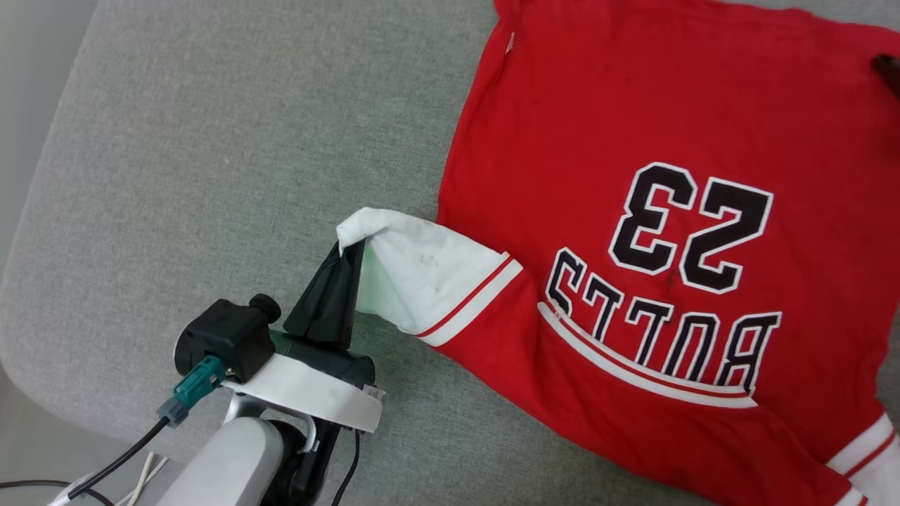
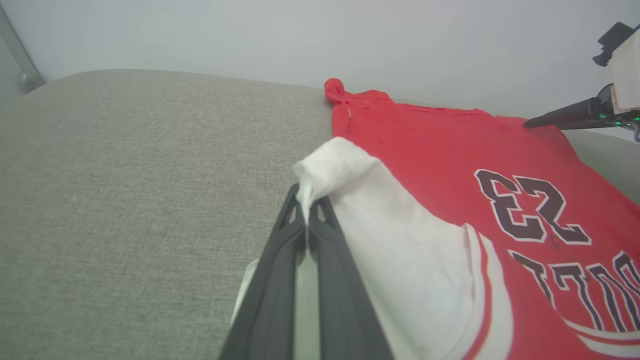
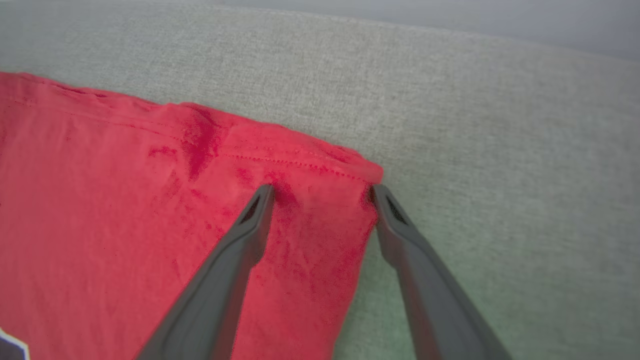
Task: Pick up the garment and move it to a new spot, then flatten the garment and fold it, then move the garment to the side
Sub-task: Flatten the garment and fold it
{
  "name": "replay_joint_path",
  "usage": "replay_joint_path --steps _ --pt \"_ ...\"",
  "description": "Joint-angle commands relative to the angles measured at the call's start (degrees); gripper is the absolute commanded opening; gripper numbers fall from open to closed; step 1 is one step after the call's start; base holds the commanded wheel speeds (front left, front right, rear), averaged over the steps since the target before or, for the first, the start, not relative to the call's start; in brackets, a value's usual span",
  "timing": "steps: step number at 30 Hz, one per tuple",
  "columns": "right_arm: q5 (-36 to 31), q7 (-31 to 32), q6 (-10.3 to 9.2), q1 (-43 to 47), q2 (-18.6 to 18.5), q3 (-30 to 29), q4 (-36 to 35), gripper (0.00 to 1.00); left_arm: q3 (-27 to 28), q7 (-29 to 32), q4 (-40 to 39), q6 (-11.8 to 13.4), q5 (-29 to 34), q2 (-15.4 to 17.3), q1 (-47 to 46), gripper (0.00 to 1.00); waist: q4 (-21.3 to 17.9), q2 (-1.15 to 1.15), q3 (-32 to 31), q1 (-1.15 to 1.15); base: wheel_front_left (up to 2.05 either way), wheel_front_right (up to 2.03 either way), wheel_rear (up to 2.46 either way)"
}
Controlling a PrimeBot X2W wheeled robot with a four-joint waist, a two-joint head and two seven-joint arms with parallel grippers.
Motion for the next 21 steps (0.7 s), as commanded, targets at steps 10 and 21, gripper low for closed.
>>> replay_joint_path --steps 10,21 --pt "-2.32 4.84 -0.03 2.30 2.15 -2.58 7.38 0.00 -0.18 -1.16 1.45 -1.37 0.61 -1.16 -1.68 0.00 2.08 0.00 1.78 -0.02 0.00 0.00 0.00" --pt "-2.97 -0.74 -0.03 0.78 -2.63 1.59 1.02 0.00 0.26 -1.23 4.28 -0.97 -0.05 -0.78 0.60 0.00 -0.35 0.00 -3.62 -0.02 0.00 0.00 0.00"
